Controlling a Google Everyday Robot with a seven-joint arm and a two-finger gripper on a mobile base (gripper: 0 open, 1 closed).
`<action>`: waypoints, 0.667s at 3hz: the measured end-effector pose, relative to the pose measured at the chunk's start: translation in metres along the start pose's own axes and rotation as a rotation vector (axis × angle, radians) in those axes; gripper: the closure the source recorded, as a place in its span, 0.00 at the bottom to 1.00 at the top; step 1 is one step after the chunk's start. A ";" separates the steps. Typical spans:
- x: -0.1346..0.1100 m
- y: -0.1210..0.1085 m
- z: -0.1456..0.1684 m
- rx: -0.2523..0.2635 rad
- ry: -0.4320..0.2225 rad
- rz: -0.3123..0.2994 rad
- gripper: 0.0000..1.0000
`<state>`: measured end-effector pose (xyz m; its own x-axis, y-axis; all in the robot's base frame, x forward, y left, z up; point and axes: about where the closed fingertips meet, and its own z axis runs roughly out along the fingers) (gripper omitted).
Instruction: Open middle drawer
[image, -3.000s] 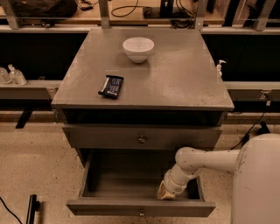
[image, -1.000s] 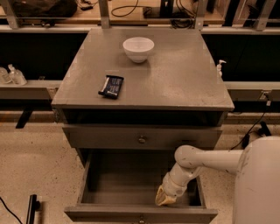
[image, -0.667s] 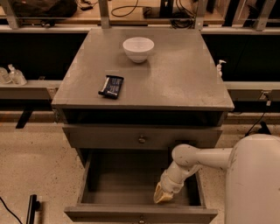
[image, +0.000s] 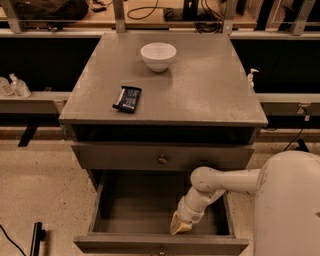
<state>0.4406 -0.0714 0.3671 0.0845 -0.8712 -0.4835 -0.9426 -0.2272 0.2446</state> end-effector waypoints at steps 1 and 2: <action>-0.016 0.029 0.024 -0.107 -0.047 0.008 1.00; -0.016 0.029 0.024 -0.107 -0.047 0.008 1.00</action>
Offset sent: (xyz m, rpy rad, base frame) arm -0.1508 0.0224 0.0197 0.1261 0.3399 0.0547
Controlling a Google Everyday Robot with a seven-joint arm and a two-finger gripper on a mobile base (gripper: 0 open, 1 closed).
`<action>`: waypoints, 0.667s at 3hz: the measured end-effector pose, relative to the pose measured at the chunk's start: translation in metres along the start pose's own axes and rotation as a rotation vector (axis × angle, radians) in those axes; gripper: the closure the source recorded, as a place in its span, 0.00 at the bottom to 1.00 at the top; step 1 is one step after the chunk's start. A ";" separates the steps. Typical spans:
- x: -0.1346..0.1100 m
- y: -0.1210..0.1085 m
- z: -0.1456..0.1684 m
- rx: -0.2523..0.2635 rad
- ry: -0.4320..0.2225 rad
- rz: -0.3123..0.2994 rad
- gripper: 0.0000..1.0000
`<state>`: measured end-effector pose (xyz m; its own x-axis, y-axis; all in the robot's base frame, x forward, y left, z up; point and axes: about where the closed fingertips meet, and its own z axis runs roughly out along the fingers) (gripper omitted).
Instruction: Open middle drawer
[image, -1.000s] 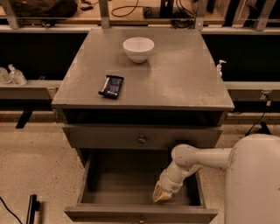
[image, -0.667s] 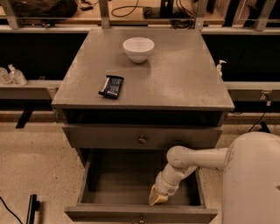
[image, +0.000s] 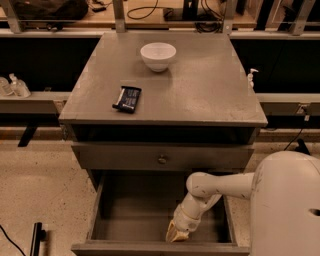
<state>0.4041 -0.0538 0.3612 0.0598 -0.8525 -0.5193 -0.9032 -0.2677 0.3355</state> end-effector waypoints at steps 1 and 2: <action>-0.005 0.027 -0.008 -0.007 -0.023 0.008 1.00; -0.005 0.027 -0.009 -0.007 -0.023 0.008 1.00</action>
Offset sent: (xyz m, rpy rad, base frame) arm -0.0467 -0.0357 0.1098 0.0343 -0.1046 -0.0515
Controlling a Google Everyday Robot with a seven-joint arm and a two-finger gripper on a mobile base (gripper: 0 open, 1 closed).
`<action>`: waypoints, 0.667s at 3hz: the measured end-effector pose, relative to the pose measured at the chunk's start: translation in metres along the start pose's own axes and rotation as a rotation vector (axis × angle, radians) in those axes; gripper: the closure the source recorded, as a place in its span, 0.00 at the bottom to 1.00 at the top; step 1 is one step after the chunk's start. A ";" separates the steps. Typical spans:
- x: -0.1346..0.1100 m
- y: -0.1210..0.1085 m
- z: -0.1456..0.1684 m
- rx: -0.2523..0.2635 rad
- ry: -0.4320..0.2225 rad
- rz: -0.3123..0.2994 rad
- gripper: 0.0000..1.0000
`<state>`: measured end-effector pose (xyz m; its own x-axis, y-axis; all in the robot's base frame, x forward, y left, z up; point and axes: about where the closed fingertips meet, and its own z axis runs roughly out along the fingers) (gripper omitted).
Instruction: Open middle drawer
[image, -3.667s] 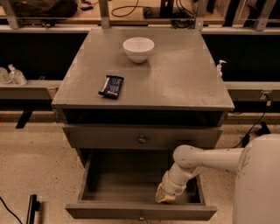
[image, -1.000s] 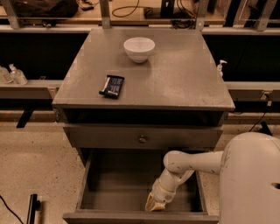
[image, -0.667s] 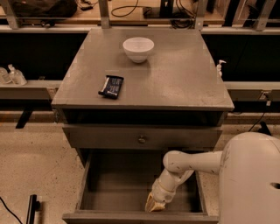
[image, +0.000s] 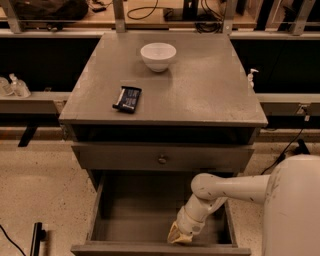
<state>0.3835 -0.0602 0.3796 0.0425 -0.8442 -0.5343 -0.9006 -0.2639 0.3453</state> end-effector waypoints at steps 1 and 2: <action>0.000 0.000 0.000 0.001 0.000 0.000 1.00; 0.000 0.000 0.000 0.001 0.000 0.000 1.00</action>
Offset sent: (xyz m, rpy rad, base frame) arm 0.0156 -0.0661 0.1291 0.0601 -0.3258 -0.1081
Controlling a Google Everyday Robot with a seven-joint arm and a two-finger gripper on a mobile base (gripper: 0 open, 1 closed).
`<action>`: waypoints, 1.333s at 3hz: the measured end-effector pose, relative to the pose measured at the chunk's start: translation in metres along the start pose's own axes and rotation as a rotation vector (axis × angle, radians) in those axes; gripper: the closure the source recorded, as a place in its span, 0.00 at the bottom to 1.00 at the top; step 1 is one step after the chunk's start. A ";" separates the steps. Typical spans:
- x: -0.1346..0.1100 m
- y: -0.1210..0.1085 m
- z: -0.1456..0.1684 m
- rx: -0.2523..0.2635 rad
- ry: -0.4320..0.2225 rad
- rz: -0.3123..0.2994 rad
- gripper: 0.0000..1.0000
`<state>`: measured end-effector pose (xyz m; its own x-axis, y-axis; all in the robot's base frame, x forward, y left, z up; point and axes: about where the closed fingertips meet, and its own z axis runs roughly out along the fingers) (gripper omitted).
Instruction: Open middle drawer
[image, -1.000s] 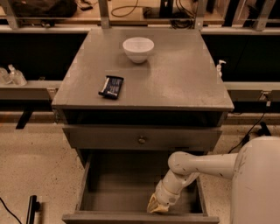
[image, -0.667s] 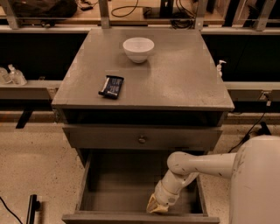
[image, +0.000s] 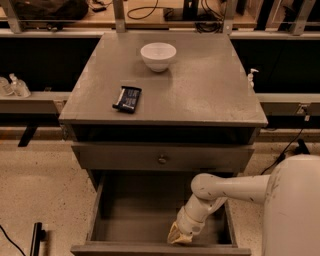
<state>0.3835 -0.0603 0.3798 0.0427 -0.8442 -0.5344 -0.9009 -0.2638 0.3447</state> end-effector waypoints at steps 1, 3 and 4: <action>0.000 0.000 0.000 0.000 0.000 0.000 1.00; 0.000 0.000 0.000 0.000 0.000 0.000 0.82; 0.000 0.000 0.000 0.000 0.000 0.000 0.59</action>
Offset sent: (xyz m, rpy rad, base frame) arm 0.0838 -0.0740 0.0816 -0.0206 -0.6481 0.0055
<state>0.3841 -0.0605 0.3798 0.0427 -0.8441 -0.5344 -0.9009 -0.2638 0.3447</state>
